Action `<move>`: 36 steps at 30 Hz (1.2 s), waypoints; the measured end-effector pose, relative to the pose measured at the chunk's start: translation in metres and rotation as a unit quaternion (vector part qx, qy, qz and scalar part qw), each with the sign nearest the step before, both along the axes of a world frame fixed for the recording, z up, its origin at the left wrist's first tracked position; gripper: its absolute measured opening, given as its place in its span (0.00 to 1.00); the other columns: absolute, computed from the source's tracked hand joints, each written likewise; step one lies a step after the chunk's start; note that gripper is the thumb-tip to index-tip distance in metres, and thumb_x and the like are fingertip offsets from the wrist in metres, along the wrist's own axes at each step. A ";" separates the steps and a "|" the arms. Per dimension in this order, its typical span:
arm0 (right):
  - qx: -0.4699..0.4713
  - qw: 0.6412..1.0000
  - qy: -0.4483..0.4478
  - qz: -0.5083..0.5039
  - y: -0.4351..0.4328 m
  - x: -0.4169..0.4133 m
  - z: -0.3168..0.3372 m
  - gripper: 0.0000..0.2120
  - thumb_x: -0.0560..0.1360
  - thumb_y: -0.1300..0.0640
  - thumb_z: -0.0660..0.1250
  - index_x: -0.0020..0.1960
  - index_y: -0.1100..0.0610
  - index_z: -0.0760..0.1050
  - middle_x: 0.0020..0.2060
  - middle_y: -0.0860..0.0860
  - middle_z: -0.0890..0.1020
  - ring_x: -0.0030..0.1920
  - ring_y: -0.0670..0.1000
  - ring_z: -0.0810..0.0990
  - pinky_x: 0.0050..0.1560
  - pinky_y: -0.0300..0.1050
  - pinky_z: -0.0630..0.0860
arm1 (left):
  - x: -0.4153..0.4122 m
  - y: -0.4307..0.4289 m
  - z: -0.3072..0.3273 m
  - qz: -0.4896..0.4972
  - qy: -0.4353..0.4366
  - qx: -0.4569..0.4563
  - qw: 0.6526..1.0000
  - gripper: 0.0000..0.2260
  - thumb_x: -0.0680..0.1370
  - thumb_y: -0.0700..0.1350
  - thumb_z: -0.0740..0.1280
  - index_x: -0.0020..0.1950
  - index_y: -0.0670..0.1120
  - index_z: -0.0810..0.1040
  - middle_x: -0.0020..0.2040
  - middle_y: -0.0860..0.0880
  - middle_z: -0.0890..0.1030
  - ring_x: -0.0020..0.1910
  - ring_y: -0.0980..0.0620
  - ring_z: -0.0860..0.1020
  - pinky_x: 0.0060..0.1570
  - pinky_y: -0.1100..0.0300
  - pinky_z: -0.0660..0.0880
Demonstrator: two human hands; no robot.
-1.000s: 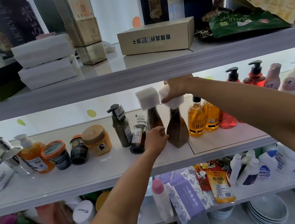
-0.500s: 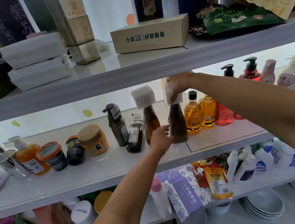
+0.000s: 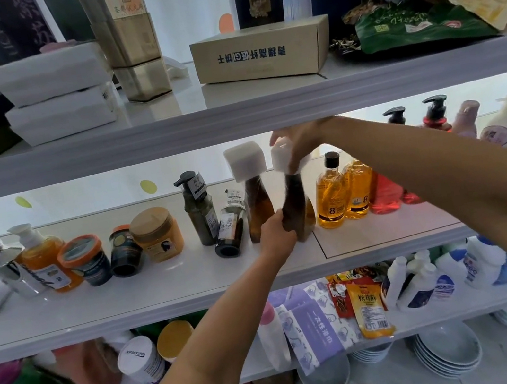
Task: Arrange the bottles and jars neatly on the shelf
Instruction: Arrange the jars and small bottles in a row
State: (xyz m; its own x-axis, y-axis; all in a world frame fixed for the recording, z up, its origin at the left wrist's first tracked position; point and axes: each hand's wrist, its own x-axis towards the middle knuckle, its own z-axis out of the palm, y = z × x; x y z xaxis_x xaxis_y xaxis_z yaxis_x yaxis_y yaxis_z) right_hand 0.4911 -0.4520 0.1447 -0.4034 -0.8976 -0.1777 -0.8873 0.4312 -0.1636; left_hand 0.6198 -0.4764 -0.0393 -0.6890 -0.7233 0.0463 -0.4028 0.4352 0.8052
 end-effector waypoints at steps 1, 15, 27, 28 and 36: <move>-0.004 1.000 -0.002 -0.004 0.000 -0.002 0.000 0.37 0.65 0.52 0.76 0.70 0.52 0.64 0.68 0.54 0.69 0.65 0.57 0.68 0.66 0.53 0.70 | -0.001 0.001 -0.001 0.008 0.012 -0.002 1.000 0.16 0.74 0.30 0.64 0.61 0.39 0.76 0.55 0.42 0.81 0.57 0.46 0.78 0.50 0.63 0.72; -0.122 0.976 0.151 -0.103 -0.004 -0.002 -0.022 0.38 0.64 0.33 0.71 0.63 0.57 0.68 0.58 0.54 0.76 0.61 0.57 0.73 0.57 0.47 0.71 | 0.001 -0.001 0.000 0.014 0.006 0.040 0.999 0.21 0.76 0.32 0.63 0.69 0.37 0.72 0.64 0.39 0.78 0.64 0.42 0.75 0.58 0.59 0.71; -0.095 0.984 0.138 -0.064 -0.006 -0.010 -0.020 0.37 0.66 0.39 0.72 0.67 0.56 0.65 0.62 0.55 0.74 0.62 0.58 0.72 0.61 0.51 0.71 | -0.004 0.000 -0.004 0.004 -0.014 0.035 0.999 0.23 0.77 0.32 0.61 0.72 0.38 0.67 0.68 0.40 0.73 0.69 0.44 0.71 0.66 0.58 0.67; -0.066 0.992 0.100 -0.039 -0.006 -0.011 -0.017 0.38 0.66 0.42 0.74 0.69 0.55 0.62 0.65 0.55 0.72 0.64 0.58 0.70 0.63 0.52 0.70 | -0.005 0.000 -0.004 0.002 -0.015 0.034 0.999 0.23 0.76 0.32 0.61 0.72 0.38 0.67 0.69 0.40 0.73 0.69 0.44 0.71 0.67 0.58 0.67; 0.006 0.997 0.071 0.006 -0.005 -0.021 -0.006 0.38 0.67 0.52 0.76 0.71 0.57 0.62 0.66 0.56 0.71 0.65 0.58 0.69 0.68 0.53 0.67 | -0.008 0.001 -0.002 0.013 -0.009 0.041 0.999 0.22 0.77 0.33 0.61 0.72 0.38 0.68 0.68 0.39 0.73 0.68 0.44 0.72 0.66 0.56 0.68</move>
State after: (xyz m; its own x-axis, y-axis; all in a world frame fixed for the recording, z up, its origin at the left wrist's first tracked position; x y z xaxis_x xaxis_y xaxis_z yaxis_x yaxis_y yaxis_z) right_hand 0.4701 -0.4570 0.1383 -0.4144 -0.9006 -0.1310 -0.9064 0.4214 -0.0300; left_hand 0.6118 -0.4757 -0.0412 -0.6704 -0.7415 -0.0263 -0.4280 0.3575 0.8301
